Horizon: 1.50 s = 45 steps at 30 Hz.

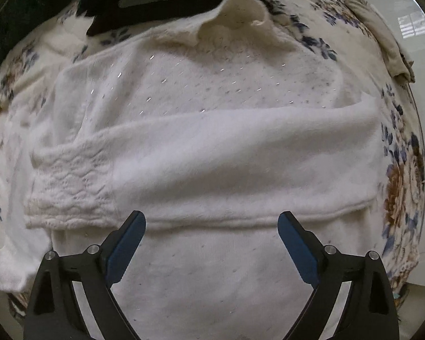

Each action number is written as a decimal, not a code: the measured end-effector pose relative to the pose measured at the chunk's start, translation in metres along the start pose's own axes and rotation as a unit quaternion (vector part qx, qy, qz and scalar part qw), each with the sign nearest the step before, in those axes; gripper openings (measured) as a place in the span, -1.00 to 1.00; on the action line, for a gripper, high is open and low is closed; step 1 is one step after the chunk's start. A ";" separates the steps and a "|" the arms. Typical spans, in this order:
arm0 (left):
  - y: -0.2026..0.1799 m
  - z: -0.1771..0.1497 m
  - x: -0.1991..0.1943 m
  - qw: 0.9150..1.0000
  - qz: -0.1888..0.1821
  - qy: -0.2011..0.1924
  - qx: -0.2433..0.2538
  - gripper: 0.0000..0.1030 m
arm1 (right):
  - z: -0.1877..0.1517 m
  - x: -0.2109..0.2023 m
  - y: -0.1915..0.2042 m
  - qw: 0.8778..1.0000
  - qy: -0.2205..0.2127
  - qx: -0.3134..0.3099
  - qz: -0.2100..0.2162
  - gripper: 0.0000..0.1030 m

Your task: Fold small clothes

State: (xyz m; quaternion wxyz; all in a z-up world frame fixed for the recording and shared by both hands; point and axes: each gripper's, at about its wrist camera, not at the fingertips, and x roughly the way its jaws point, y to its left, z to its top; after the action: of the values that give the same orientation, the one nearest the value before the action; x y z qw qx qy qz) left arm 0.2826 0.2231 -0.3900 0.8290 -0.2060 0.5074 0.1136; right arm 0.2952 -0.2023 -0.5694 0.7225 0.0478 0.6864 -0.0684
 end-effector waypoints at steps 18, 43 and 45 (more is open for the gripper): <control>-0.366 -0.101 0.081 0.965 -0.156 0.071 0.197 0.70 | -0.006 0.007 -0.246 0.987 0.029 0.142 0.076 0.86; -0.129 -0.041 0.095 0.988 0.146 0.007 0.059 0.70 | 0.068 -0.005 -0.195 0.975 -0.045 0.145 0.159 -0.81; -0.139 -0.034 0.108 0.988 0.138 0.009 0.069 0.70 | 0.068 -0.005 -0.217 0.979 -0.043 0.145 0.136 -0.81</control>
State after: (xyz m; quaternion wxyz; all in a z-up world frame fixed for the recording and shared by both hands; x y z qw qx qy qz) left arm 0.3603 0.0814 -0.4677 0.8132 -0.0777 0.5448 0.1896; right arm 0.3264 -0.4273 -0.5550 0.7390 0.2422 0.6247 -0.0702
